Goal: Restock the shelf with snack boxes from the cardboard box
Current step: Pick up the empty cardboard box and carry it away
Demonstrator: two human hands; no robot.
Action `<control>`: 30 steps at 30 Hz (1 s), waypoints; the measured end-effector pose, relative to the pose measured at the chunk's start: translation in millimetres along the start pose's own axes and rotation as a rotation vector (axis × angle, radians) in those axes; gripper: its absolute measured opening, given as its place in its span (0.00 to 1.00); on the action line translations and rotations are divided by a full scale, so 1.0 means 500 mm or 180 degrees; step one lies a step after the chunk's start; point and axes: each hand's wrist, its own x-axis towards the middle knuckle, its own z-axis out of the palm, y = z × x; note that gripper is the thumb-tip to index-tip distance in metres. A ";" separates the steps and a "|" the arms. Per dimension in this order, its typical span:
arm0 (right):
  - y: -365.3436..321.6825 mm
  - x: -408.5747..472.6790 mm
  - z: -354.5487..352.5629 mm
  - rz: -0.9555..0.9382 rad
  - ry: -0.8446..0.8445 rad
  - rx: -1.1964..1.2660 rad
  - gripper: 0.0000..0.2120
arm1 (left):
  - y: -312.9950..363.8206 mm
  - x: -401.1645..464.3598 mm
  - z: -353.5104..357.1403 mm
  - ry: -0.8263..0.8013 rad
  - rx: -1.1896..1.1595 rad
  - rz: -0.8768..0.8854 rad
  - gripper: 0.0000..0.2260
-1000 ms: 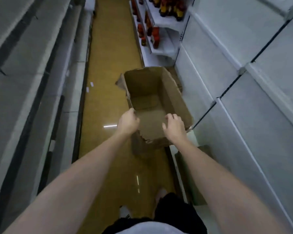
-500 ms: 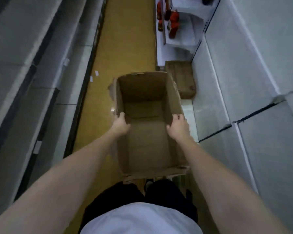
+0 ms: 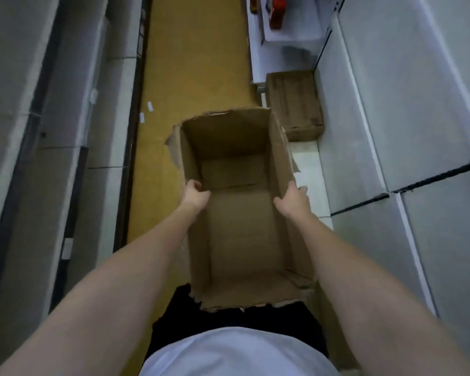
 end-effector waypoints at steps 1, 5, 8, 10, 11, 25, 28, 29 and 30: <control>-0.007 -0.005 0.001 0.0095 0.0038 0.0100 0.30 | 0.011 0.000 0.002 0.0009 0.0014 0.0038 0.17; -0.003 -0.043 0.004 0.0602 0.0141 0.0464 0.30 | 0.052 0.008 0.012 -0.0058 0.0324 0.0334 0.14; 0.022 -0.099 0.021 0.1005 0.0401 0.0682 0.29 | 0.076 0.010 0.023 -0.0226 0.0701 0.0673 0.12; 0.042 -0.147 0.045 0.1299 0.0606 0.0923 0.28 | 0.088 -0.007 0.033 -0.0373 0.0997 0.0984 0.14; 0.051 -0.175 0.058 0.1441 0.0699 0.1055 0.28 | 0.089 -0.021 0.040 -0.0481 0.1169 0.1127 0.15; 0.168 -0.772 0.414 0.3934 0.1909 0.3209 0.26 | -0.112 -0.432 0.240 -0.2306 0.3433 0.3305 0.18; 0.174 -0.915 0.533 0.4386 0.1997 0.3682 0.24 | -0.238 -0.561 0.285 -0.2639 0.3953 0.3683 0.25; 0.173 -0.960 0.574 0.4532 0.2093 0.3826 0.24 | -0.287 -0.603 0.293 -0.2734 0.4120 0.3808 0.27; 0.171 -1.006 0.613 0.4683 0.2199 0.3962 0.24 | -0.337 -0.646 0.299 -0.2828 0.4288 0.3942 0.28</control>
